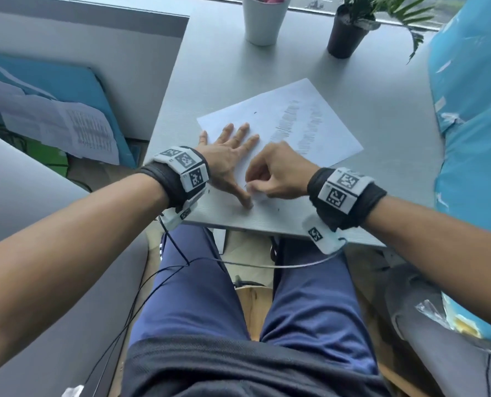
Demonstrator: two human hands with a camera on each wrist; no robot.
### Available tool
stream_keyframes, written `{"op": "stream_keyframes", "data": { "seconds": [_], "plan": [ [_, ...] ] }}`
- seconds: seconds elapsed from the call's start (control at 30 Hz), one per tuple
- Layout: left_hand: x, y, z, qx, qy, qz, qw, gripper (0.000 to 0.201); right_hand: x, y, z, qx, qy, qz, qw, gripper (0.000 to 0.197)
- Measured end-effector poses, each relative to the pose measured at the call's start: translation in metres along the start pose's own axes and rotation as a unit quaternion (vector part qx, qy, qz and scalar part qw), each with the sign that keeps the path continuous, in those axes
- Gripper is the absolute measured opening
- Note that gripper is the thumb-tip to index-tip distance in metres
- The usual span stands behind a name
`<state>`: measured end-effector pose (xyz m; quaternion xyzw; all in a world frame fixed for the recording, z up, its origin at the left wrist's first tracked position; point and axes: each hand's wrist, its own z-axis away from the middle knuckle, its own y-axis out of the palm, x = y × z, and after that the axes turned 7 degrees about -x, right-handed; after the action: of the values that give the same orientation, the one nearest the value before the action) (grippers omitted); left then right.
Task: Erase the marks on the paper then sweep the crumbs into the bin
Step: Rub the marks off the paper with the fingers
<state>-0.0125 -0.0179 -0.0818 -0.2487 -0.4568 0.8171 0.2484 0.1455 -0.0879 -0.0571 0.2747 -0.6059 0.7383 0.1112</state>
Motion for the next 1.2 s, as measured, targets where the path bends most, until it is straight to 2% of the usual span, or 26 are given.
{"op": "stream_keyframes", "data": {
  "seconds": [0.07, 0.1, 0.23, 0.3, 0.43, 0.47, 0.6, 0.67, 0.8, 0.83, 1.03, 1.2],
  "plan": [
    [0.0, 0.001, -0.001, 0.002, 0.002, -0.005, 1.0, 0.158, 0.005, 0.006, 0.012, 0.066, -0.02, 0.003, 0.998, 0.008],
    [0.0, 0.001, 0.0, 0.002, 0.0, -0.004, 1.0, 0.158, 0.001, 0.001, 0.008, 0.066, -0.014, 0.005, 0.998, 0.008],
    [0.0, -0.002, 0.002, 0.004, 0.0, 0.005, 1.0, 0.157, -0.035, -0.027, -0.019, -0.072, 0.055, 0.02, 0.996, 0.011],
    [0.001, 0.0, 0.001, 0.001, 0.001, 0.004, 1.0, 0.157, -0.036, -0.02, -0.015, -0.096, 0.06, 0.012, 0.993, 0.011],
    [0.002, 0.001, 0.0, -0.003, 0.0, 0.001, 1.0, 0.157, -0.005, 0.008, 0.011, 0.005, -0.006, -0.017, 1.0, 0.009],
    [0.002, 0.001, 0.0, -0.003, 0.001, 0.001, 1.0, 0.157, -0.005, 0.006, 0.009, 0.008, -0.008, -0.015, 1.0, 0.009],
    [0.0, -0.003, 0.002, 0.004, -0.004, 0.007, 1.0, 0.156, -0.04, -0.025, -0.022, -0.099, 0.064, 0.009, 0.993, 0.012],
    [-0.001, -0.002, 0.003, 0.001, -0.007, 0.008, 1.0, 0.156, -0.04, -0.025, -0.025, -0.123, 0.069, 0.011, 0.99, 0.012],
    [-0.002, -0.001, 0.002, -0.004, -0.005, -0.001, 1.0, 0.156, -0.007, 0.006, -0.002, -0.022, 0.024, -0.016, 0.999, 0.008],
    [-0.002, -0.001, 0.002, -0.003, -0.004, -0.002, 1.0, 0.156, -0.007, 0.006, -0.001, -0.015, 0.024, -0.012, 1.0, 0.007],
    [0.004, 0.001, 0.0, -0.001, 0.01, 0.002, 1.0, 0.154, -0.066, -0.045, -0.023, -0.136, 0.134, 0.043, 0.981, 0.013],
    [0.018, -0.005, -0.006, 0.004, 0.052, 0.011, 0.999, 0.144, -0.084, -0.047, -0.014, -0.144, 0.154, 0.057, 0.976, 0.008]
  ]
}}
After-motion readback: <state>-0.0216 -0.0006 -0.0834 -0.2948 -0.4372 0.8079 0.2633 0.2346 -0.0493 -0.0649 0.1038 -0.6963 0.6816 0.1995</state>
